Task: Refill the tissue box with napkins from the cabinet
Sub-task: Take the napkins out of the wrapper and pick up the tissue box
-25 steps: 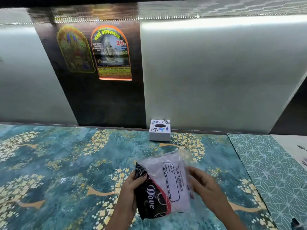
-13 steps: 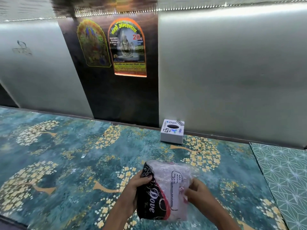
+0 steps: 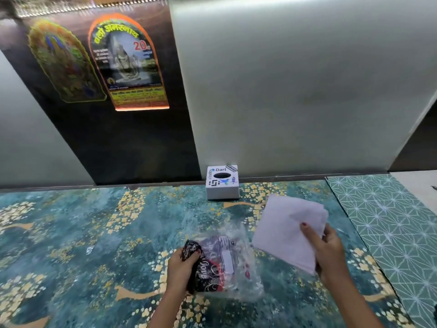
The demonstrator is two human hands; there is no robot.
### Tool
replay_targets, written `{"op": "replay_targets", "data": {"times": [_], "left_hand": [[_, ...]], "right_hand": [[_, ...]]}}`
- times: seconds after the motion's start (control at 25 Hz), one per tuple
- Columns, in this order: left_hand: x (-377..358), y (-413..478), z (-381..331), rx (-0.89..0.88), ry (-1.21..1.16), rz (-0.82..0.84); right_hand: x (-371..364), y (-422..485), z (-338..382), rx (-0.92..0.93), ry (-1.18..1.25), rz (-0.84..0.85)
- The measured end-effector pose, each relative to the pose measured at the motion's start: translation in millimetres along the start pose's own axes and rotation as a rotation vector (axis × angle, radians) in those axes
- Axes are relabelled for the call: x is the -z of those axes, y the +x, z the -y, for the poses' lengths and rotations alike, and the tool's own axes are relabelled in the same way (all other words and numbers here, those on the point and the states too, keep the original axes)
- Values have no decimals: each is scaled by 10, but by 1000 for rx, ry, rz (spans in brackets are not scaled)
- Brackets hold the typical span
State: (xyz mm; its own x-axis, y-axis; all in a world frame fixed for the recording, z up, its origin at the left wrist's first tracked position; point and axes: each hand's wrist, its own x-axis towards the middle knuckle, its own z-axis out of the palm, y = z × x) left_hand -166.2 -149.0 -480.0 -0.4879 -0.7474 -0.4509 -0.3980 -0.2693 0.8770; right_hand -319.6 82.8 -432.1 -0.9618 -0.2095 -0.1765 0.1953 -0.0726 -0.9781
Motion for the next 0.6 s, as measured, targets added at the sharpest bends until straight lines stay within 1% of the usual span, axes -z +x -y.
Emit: {"op": "replay_targets", "data": {"times": [0.04, 0.08, 0.12, 0.2, 0.28, 0.36, 0.48, 0.6], "left_hand": [[-26, 64, 48, -6, 82, -5], [-69, 114, 87, -9, 160, 11], [-113, 154, 116, -28, 229, 40], [-192, 220, 148, -70, 315, 101], [-202, 274, 154, -87, 332, 132], [-154, 308, 155, -43, 311, 154], [-16, 422, 128, -10, 296, 139], [58, 569, -84, -122, 382, 112]], "right_hand": [[10, 2, 22, -20, 119, 27], [-8, 0, 26, -47, 239, 93], [-67, -6, -2, -86, 307, 176], [-292, -58, -161, -186, 250, 264], [-554, -74, -455, -281, 86, 248], [-725, -17, -775, -307, -139, 201], [-782, 109, -989, -236, -500, 138], [-748, 287, -895, -205, -823, 171]]}}
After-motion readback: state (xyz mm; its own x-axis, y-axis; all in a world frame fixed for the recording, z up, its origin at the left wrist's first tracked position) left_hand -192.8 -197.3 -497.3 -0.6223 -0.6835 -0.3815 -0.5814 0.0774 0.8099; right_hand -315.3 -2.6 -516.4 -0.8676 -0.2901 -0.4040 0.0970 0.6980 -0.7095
